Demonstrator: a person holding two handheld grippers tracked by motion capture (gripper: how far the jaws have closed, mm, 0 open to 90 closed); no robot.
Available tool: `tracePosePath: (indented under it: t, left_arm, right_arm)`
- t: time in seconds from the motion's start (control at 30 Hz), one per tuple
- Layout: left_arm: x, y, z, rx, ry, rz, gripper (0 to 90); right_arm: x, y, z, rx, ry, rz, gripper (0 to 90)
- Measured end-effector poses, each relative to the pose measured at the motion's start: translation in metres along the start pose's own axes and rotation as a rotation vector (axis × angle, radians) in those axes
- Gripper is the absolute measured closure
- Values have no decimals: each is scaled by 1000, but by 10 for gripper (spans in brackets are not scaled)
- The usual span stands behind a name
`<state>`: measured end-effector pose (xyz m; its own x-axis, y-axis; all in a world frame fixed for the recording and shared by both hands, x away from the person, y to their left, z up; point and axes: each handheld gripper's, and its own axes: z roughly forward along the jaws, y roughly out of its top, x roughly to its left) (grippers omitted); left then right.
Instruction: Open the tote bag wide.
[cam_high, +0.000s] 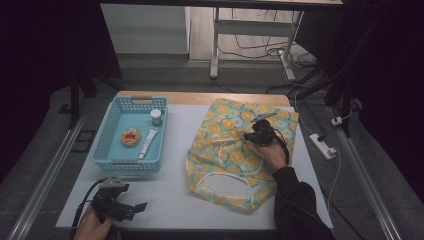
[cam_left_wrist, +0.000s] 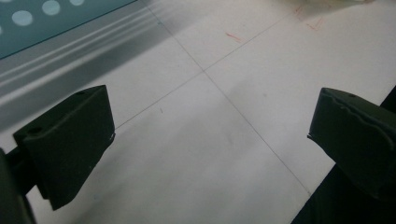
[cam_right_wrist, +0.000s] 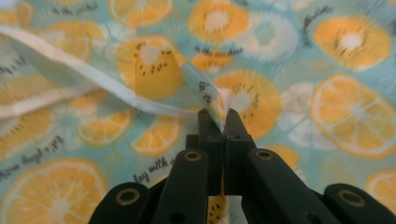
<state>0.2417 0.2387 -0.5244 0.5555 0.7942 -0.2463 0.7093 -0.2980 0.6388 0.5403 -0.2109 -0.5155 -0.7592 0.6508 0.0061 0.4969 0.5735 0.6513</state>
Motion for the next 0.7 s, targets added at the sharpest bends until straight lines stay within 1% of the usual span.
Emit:
tracePosePath:
  t: [0.03,0.07,0.17,0.3,0.33,0.4,0.43,0.5,0.63,0.7]
  left_arm:
    - [0,0,0,-4,-2,-3,4]
    - [1,0,0,-5,-5,-2,4]
    - [1,-1,-2,-19,-13,-9,3]
    - [2,0,-1,-17,-12,-10,3]
    - [2,0,-1,-15,-11,-12,3]
    - [0,0,-1,-13,-7,-2,2]
    - [-1,0,-1,-11,-5,10,2]
    - [-2,1,0,-8,-3,23,0]
    - [-2,1,0,-3,2,23,0]
    - [-2,1,0,-6,2,21,0]
  right_arm:
    - [0,-1,1,-2,-1,3,863]
    - [0,-1,1,-2,-1,3,863]
    - [1,0,-1,-5,-7,5,801]
    - [6,1,-5,-19,-19,11,713]
    - [8,2,-7,-20,-25,7,692]
    - [11,3,-10,-23,-41,-1,648]
    - [12,4,-12,-27,-48,-9,632]
    - [14,5,-16,-33,-54,-10,594]
    - [19,9,-24,-62,-55,-28,544]
    - [22,11,-29,-75,-54,-25,496]
